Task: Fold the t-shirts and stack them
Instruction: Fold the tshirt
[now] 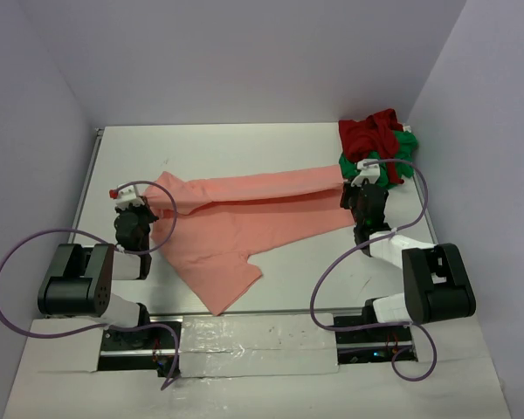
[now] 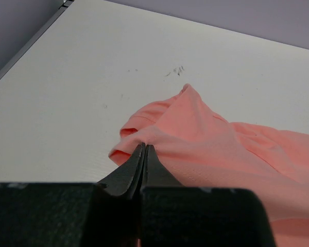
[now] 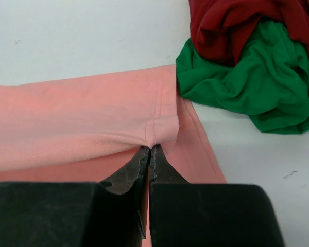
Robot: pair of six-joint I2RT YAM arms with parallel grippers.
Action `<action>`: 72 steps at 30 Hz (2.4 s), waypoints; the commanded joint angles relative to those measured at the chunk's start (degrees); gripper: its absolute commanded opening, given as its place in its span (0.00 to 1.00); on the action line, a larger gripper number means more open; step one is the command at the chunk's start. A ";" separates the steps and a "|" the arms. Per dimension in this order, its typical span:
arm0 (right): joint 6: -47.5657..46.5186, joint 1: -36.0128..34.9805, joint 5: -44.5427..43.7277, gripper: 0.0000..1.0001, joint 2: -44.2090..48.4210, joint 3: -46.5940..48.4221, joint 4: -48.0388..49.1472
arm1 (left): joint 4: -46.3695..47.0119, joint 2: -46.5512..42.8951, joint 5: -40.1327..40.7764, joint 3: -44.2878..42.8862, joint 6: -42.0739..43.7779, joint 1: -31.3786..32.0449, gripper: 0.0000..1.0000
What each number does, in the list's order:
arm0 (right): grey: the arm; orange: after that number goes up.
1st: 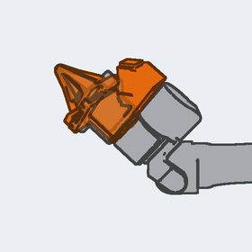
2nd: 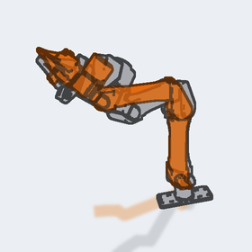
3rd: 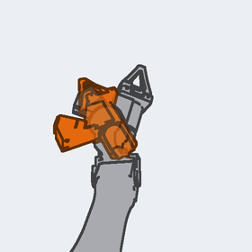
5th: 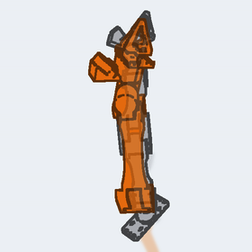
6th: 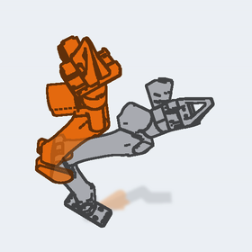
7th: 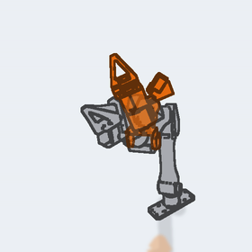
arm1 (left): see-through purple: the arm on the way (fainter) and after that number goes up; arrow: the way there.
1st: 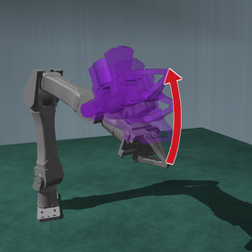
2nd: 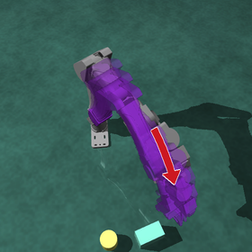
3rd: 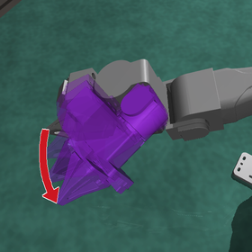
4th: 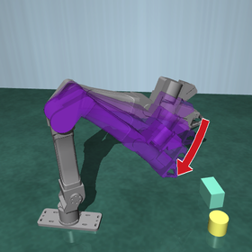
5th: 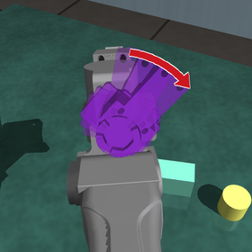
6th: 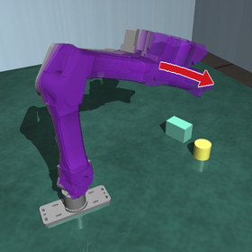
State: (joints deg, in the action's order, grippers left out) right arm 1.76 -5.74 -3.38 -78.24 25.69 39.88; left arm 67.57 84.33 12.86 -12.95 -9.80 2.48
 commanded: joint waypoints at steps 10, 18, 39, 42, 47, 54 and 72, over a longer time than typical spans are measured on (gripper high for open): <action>-0.97 0.64 -0.67 0.00 1.16 -0.03 3.10 | 4.50 -0.05 1.11 -0.50 0.75 -0.11 0.00; -1.14 0.64 0.29 0.00 1.16 1.89 0.05 | 5.11 -0.49 0.67 -0.50 1.62 -0.11 0.00; -13.62 1.61 10.94 0.00 39.29 34.77 -69.38 | -95.73 -53.03 -16.73 -43.71 6.81 -12.33 0.00; -13.89 1.61 10.67 0.00 45.17 35.65 -76.16 | -105.87 -57.17 -16.82 -50.58 6.03 -12.32 0.00; -12.84 1.61 11.63 0.00 48.97 42.41 -84.34 | -114.94 -57.53 -19.63 -64.27 2.34 -11.97 0.00; -7.74 1.61 15.41 0.00 23.03 44.70 -68.03 | -90.99 -41.77 -23.58 -54.66 0.39 -11.89 0.00; -6.33 -3.14 6.72 0.00 -39.79 79.51 -46.04 | -33.93 18.12 -19.02 -55.69 0.84 -5.13 0.00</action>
State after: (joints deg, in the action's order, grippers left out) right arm -5.13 -8.23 6.42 -118.26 100.36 -14.66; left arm 18.46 100.75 -8.58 -65.76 -10.00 -4.97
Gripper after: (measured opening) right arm 0.009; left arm 0.009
